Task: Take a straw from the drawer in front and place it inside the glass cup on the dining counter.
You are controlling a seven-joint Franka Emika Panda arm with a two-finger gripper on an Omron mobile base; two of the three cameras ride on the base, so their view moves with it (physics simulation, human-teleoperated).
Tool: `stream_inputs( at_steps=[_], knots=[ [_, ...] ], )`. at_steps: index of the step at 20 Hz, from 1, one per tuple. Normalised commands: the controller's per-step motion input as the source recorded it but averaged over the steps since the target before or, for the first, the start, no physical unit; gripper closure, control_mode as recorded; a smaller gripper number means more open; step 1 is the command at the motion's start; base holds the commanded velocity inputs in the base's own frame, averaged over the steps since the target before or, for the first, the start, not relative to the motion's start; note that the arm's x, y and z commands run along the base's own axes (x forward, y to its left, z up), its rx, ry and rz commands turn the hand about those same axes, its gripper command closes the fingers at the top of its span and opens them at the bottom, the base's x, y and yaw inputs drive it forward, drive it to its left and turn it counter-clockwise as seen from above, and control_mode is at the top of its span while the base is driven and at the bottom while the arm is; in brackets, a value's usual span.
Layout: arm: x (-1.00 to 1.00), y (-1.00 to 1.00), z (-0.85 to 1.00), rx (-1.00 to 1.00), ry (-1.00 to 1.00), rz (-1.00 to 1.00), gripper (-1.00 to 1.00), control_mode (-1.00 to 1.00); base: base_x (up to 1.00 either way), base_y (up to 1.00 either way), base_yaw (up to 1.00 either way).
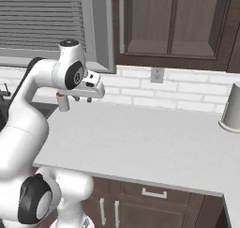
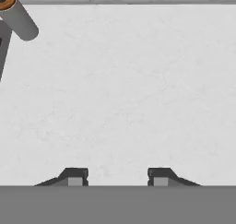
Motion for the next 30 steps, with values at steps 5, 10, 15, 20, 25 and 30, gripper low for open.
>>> stream_inputs(
  at_steps=[5, 10, 15, 20, 25, 30],
  knots=[
    [-0.39, -0.02, -0.14, 0.00, 0.00, 0.00, -1.00, -1.00, 0.00, 0.00, 0.00],
    [-0.77, 0.00, -0.54, 0.00, 0.00, 0.00, -1.00, -1.00, 0.00, 0.00, 0.00],
    [-0.50, 0.00, -0.55, 0.00, 0.00, 0.00, -1.00, -1.00, 0.00, 0.00, 0.00],
    [-0.30, 0.00, -0.49, 0.00, 0.00, 0.00, -1.00, -1.00, 0.00, 0.00, 0.00],
    [-0.23, 0.00, -0.24, 0.00, -0.01, 0.00, -1.00, -1.00, 0.00, 0.00, 0.00],
    [-0.17, 0.00, -0.15, 0.00, 0.00, 0.00, -1.00, -1.00, 0.00, 0.00, 0.00]
  ],
)
